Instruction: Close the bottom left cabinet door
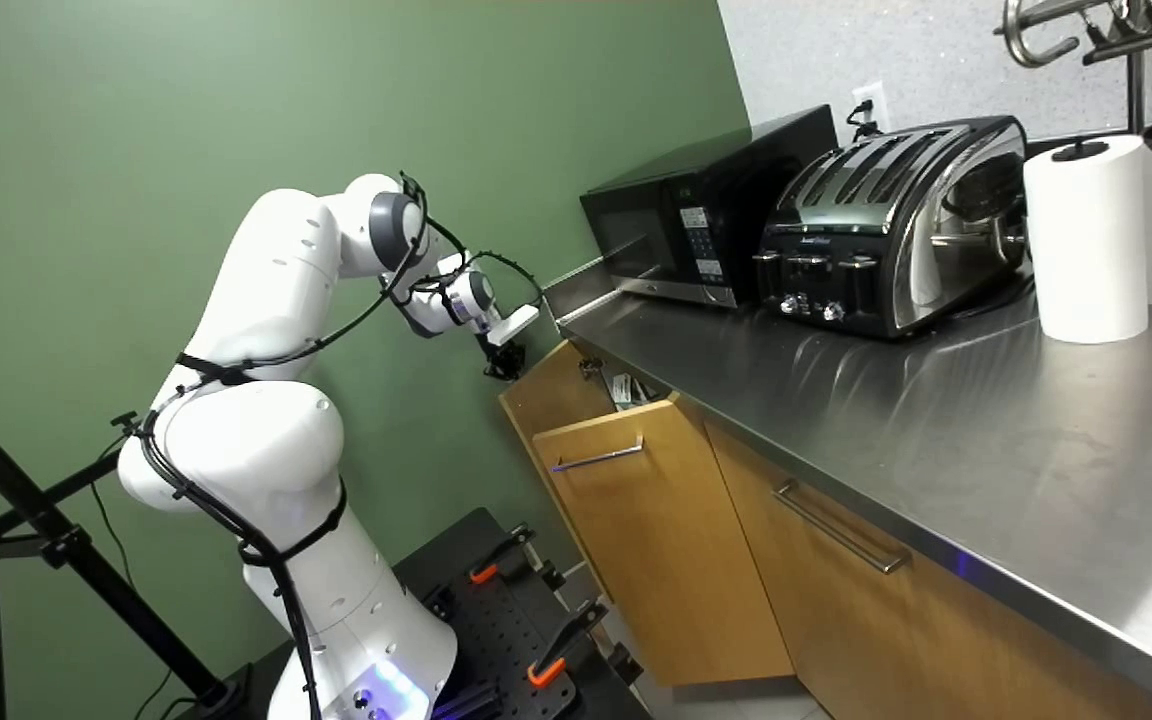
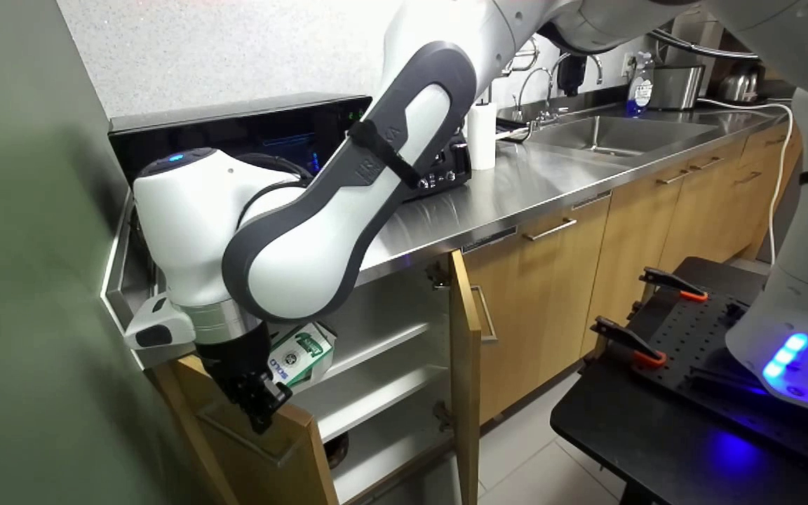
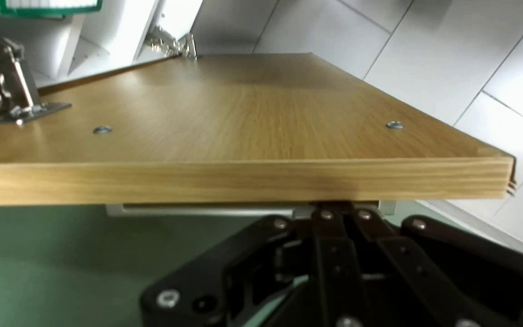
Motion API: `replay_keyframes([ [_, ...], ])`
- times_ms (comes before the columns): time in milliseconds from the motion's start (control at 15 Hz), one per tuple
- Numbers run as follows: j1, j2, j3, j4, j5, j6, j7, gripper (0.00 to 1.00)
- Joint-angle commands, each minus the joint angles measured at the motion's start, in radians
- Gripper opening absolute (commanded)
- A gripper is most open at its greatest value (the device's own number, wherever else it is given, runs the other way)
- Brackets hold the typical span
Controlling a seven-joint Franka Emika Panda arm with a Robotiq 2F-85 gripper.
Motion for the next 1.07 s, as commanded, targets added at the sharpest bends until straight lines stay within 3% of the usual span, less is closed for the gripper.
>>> replay_keyframes([
  [0,0.067,-0.050,-0.075,0.022,-0.073,-0.177,0.074,0.00],
  [333,0.088,-0.096,-0.120,-0.004,-0.179,-0.301,0.087,0.00],
  [1000,-0.041,-0.165,-0.141,-0.196,-0.322,-0.129,0.097,0.00],
])
